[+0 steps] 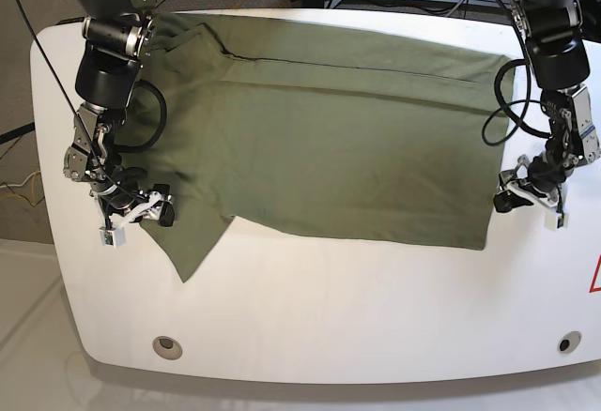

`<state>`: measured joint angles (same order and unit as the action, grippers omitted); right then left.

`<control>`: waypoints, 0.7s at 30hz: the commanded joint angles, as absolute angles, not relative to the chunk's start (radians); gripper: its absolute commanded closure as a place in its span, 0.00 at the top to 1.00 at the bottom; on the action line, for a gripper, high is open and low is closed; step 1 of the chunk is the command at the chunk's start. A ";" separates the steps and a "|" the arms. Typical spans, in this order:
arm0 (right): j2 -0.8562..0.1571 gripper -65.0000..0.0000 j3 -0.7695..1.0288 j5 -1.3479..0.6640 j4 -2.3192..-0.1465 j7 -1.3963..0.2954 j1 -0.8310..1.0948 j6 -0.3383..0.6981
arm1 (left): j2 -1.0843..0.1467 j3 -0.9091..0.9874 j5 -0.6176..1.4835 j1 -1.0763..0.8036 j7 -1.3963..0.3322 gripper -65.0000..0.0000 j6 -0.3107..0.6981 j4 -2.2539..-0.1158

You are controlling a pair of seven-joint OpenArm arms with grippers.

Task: Fold the T-shirt properly
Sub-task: 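Position both grippers at the hem edge and close on it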

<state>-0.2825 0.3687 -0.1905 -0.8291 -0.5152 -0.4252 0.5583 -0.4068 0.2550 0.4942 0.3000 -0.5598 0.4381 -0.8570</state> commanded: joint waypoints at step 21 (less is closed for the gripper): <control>-0.294 0.64 0.372 -0.200 -0.841 -0.497 -0.444 0.561 | -0.402 0.254 0.513 0.314 -0.556 0.53 0.458 -0.884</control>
<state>-0.2825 0.3695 -0.1905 -0.8299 -0.4999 -0.4210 0.5583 -0.3862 0.2523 0.5011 0.2970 -0.5602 0.4469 -0.8658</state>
